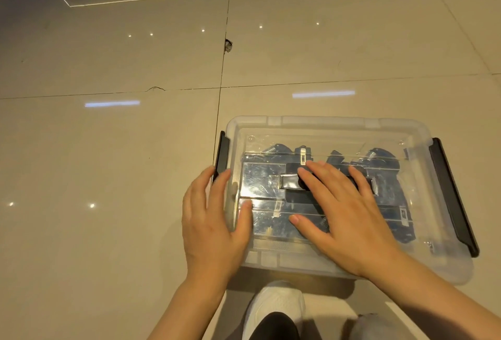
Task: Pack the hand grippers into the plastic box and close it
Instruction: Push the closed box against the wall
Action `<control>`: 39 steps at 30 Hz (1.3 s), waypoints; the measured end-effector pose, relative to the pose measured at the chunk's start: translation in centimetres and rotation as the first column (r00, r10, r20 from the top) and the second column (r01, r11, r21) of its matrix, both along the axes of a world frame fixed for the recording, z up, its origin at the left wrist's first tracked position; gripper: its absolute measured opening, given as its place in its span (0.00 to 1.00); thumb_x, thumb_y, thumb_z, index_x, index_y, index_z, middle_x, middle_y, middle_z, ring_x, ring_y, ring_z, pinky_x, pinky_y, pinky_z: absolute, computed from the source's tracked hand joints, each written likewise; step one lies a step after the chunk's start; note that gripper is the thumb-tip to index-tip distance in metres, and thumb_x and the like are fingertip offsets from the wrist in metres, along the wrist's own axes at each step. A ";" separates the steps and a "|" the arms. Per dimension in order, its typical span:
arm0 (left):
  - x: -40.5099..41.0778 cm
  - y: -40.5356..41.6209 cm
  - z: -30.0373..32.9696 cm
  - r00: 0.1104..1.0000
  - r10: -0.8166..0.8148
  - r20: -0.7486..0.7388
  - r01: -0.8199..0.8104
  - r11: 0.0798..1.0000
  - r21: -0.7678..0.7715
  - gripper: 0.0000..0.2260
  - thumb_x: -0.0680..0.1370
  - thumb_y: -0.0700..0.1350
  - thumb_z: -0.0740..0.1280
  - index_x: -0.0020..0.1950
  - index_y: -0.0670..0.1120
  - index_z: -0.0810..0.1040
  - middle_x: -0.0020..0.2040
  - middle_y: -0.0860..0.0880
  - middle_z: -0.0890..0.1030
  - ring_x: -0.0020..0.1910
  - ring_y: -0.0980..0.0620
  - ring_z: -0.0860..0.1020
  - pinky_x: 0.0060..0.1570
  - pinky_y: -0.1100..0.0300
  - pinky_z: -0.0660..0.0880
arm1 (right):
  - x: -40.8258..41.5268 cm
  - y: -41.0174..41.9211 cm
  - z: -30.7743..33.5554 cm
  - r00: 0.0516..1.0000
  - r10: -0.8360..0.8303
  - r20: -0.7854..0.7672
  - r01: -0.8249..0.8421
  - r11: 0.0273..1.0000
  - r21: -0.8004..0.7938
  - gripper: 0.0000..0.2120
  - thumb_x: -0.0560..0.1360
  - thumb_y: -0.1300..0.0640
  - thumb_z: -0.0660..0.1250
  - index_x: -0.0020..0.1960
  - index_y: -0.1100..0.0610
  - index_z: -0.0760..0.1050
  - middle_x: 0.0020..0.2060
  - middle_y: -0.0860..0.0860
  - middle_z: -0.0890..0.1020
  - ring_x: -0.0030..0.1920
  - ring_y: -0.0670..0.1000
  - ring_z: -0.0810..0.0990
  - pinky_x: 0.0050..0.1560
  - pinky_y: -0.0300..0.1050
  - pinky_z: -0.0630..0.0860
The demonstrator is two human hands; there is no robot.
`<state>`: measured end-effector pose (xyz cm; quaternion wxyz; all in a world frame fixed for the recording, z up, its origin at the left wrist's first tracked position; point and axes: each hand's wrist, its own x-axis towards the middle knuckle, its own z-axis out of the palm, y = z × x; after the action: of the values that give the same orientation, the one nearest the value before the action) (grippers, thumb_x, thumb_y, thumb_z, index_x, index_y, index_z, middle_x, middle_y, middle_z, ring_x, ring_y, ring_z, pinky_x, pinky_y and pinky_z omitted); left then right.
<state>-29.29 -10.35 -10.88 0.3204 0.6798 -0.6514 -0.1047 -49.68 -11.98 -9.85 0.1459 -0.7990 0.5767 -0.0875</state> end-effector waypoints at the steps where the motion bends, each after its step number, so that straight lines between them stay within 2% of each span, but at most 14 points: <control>1: -0.3 0.3 0.1 0.991 -0.094 0.099 0.092 0.995 0.026 0.24 0.75 0.56 0.61 0.69 0.51 0.68 0.70 0.47 0.67 0.69 0.48 0.65 0.65 0.48 0.65 | 0.0 0.1 0.0 1.000 -0.011 0.017 0.012 1.000 -0.013 0.32 0.75 0.36 0.54 0.72 0.53 0.64 0.71 0.48 0.67 0.72 0.48 0.62 0.71 0.57 0.53; 3: -1.1 0.8 0.2 0.922 -0.264 0.282 0.240 0.964 0.119 0.26 0.76 0.64 0.55 0.72 0.56 0.65 0.75 0.50 0.61 0.74 0.48 0.59 0.69 0.43 0.56 | 0.2 0.2 0.1 0.997 -0.041 0.064 0.044 0.998 -0.049 0.29 0.76 0.39 0.55 0.70 0.55 0.67 0.66 0.49 0.71 0.67 0.50 0.68 0.70 0.56 0.57; 5: -1.5 1.0 0.1 0.861 -0.326 0.390 0.266 0.943 0.200 0.28 0.76 0.67 0.51 0.73 0.57 0.63 0.76 0.53 0.60 0.75 0.49 0.58 0.70 0.39 0.52 | 0.0 -0.2 0.0 0.994 -0.050 0.092 0.059 0.994 -0.097 0.26 0.77 0.43 0.56 0.68 0.57 0.70 0.60 0.50 0.75 0.61 0.51 0.71 0.66 0.53 0.63; 8: -1.7 0.7 0.4 0.839 -0.337 0.427 0.250 0.936 0.248 0.30 0.75 0.68 0.50 0.73 0.56 0.64 0.75 0.52 0.62 0.73 0.48 0.62 0.68 0.36 0.54 | -1.1 -1.5 0.6 0.998 -0.038 0.053 0.044 0.994 -0.101 0.22 0.74 0.45 0.59 0.60 0.57 0.75 0.50 0.51 0.78 0.50 0.53 0.75 0.50 0.48 0.72; 11: -1.7 -0.8 0.4 0.803 -0.376 0.463 0.293 0.925 0.243 0.30 0.75 0.68 0.51 0.72 0.55 0.66 0.73 0.52 0.65 0.72 0.47 0.64 0.67 0.36 0.56 | -3.0 -2.7 1.6 0.999 -0.046 0.025 0.047 0.998 -0.033 0.16 0.71 0.46 0.69 0.52 0.56 0.76 0.44 0.51 0.76 0.45 0.53 0.74 0.41 0.42 0.70; 14: -2.9 -3.8 0.4 0.762 -0.445 0.470 0.385 0.895 0.223 0.29 0.76 0.67 0.51 0.71 0.54 0.67 0.73 0.51 0.66 0.71 0.46 0.66 0.66 0.35 0.57 | -5.0 -3.0 2.6 0.996 -0.082 -0.027 0.083 0.996 0.035 0.18 0.68 0.50 0.73 0.54 0.57 0.76 0.46 0.52 0.76 0.47 0.54 0.74 0.43 0.41 0.66; 18: -7.2 -7.5 0.3 0.716 -0.541 0.442 0.483 0.840 0.245 0.31 0.74 0.70 0.52 0.71 0.54 0.69 0.72 0.50 0.67 0.71 0.44 0.65 0.68 0.38 0.57 | -8.1 -3.5 4.1 0.976 -0.210 -0.062 0.215 0.973 0.090 0.15 0.74 0.54 0.66 0.60 0.54 0.70 0.52 0.51 0.72 0.54 0.52 0.69 0.48 0.42 0.64; 21: -10.7 -9.0 0.3 0.664 -0.622 0.415 0.560 0.782 0.274 0.32 0.73 0.71 0.51 0.71 0.55 0.67 0.73 0.51 0.66 0.72 0.44 0.63 0.70 0.40 0.54 | -10.3 -2.9 4.4 0.930 -0.319 -0.183 0.341 0.934 0.109 0.11 0.74 0.57 0.62 0.55 0.53 0.66 0.46 0.49 0.69 0.44 0.50 0.67 0.41 0.44 0.61; 24: -13.7 -9.8 0.4 0.585 -0.693 0.422 0.640 0.714 0.285 0.33 0.73 0.73 0.50 0.72 0.57 0.65 0.74 0.51 0.64 0.73 0.43 0.61 0.71 0.40 0.52 | -12.2 -1.7 4.5 0.885 -0.393 -0.249 0.436 0.888 0.148 0.10 0.73 0.59 0.61 0.52 0.54 0.65 0.42 0.49 0.68 0.40 0.52 0.69 0.37 0.47 0.66; 26: -15.7 -9.6 0.4 0.533 -0.733 0.422 0.685 0.667 0.294 0.34 0.72 0.73 0.51 0.73 0.57 0.65 0.74 0.50 0.64 0.74 0.42 0.60 0.71 0.39 0.50 | -13.5 -0.4 4.7 0.861 -0.434 -0.265 0.481 0.864 0.151 0.10 0.73 0.58 0.61 0.52 0.54 0.65 0.42 0.50 0.69 0.41 0.52 0.71 0.38 0.47 0.68; 30: -19.0 -8.3 0.5 0.444 -0.785 0.433 0.750 0.589 0.299 0.35 0.72 0.73 0.51 0.73 0.57 0.65 0.74 0.49 0.65 0.73 0.41 0.59 0.71 0.39 0.49 | -15.7 3.3 4.6 0.797 -0.508 -0.327 0.551 0.833 0.050 0.10 0.72 0.55 0.62 0.52 0.53 0.65 0.41 0.48 0.70 0.39 0.52 0.70 0.45 0.44 0.61; 33: -21.0 -6.6 0.7 0.354 -0.831 0.428 0.804 0.505 0.315 0.35 0.72 0.74 0.49 0.73 0.57 0.63 0.74 0.49 0.65 0.74 0.40 0.59 0.71 0.38 0.49 | -16.7 6.9 4.5 0.739 -0.583 -0.338 0.630 0.775 0.042 0.11 0.72 0.55 0.62 0.54 0.54 0.66 0.41 0.48 0.71 0.39 0.52 0.70 0.48 0.46 0.63; 36: -22.7 -3.4 0.9 0.243 -0.873 0.423 0.850 0.402 0.340 0.35 0.72 0.73 0.47 0.74 0.56 0.61 0.74 0.47 0.64 0.74 0.39 0.58 0.71 0.39 0.47 | -17.0 11.7 4.5 0.665 -0.673 -0.323 0.719 0.694 0.034 0.12 0.72 0.55 0.62 0.55 0.54 0.67 0.41 0.48 0.70 0.39 0.51 0.67 0.46 0.46 0.62; 39: -24.5 0.7 1.1 0.117 -0.884 0.452 0.879 0.304 0.368 0.36 0.72 0.72 0.41 0.77 0.56 0.51 0.77 0.46 0.54 0.75 0.38 0.49 0.72 0.41 0.45 | -16.7 17.4 4.4 0.556 -0.798 -0.235 0.824 0.565 0.031 0.12 0.72 0.53 0.64 0.54 0.53 0.68 0.43 0.48 0.73 0.41 0.50 0.68 0.44 0.45 0.62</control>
<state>-53.79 -9.68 -9.76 -0.0249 0.1571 -0.9853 -0.0621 -66.37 5.47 -5.42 0.0866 -0.4351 0.8958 -0.0268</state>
